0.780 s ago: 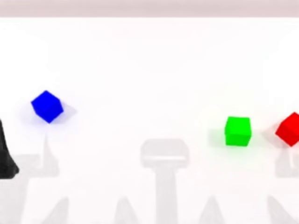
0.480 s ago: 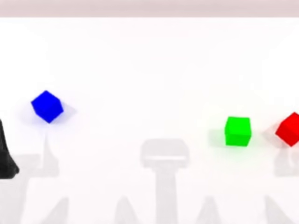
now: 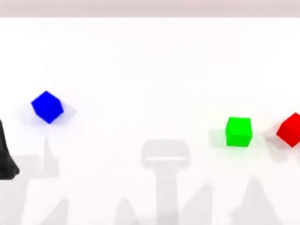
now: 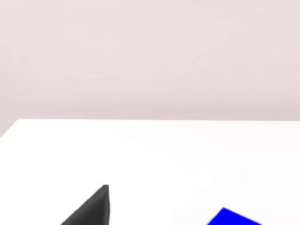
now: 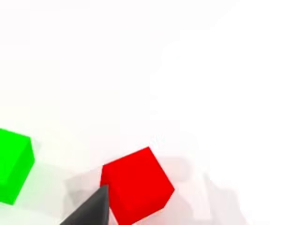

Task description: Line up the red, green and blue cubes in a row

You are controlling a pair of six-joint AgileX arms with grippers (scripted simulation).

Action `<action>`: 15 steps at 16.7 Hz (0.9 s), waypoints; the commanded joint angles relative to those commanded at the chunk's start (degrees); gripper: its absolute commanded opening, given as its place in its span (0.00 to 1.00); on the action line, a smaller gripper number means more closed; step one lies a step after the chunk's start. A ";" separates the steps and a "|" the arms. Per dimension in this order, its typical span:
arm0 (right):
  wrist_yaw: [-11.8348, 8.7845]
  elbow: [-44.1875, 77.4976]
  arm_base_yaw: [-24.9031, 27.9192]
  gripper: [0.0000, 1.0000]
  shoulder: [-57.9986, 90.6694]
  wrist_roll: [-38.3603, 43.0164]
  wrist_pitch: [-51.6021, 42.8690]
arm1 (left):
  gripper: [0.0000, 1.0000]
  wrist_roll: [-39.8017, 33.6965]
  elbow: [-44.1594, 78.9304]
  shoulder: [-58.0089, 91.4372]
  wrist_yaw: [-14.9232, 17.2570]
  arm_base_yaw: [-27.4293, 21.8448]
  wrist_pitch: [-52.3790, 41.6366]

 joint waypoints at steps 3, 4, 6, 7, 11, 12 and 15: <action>0.17 12.66 0.74 1.00 19.04 -5.24 -10.12 | 1.00 0.00 0.00 0.00 0.00 0.00 0.00; 0.23 16.78 1.00 1.00 25.14 -6.97 -13.48 | 1.00 0.00 0.00 0.00 0.00 0.00 0.00; 0.34 24.69 1.50 1.00 36.36 -10.26 -19.89 | 1.00 0.00 0.00 0.00 0.00 0.00 0.00; 0.37 28.47 1.74 1.00 41.42 -11.80 -22.89 | 1.00 0.00 0.00 0.00 0.00 0.00 0.00; 0.36 41.93 2.55 1.00 58.53 -16.99 -32.86 | 1.00 0.00 0.00 0.00 0.00 0.00 0.00; 0.33 44.66 2.69 1.00 62.05 -18.01 -34.76 | 1.00 0.00 0.00 0.00 0.00 0.00 0.00; 0.19 50.78 3.02 1.00 69.50 -20.22 -38.79 | 1.00 0.00 0.00 0.00 0.00 0.00 0.00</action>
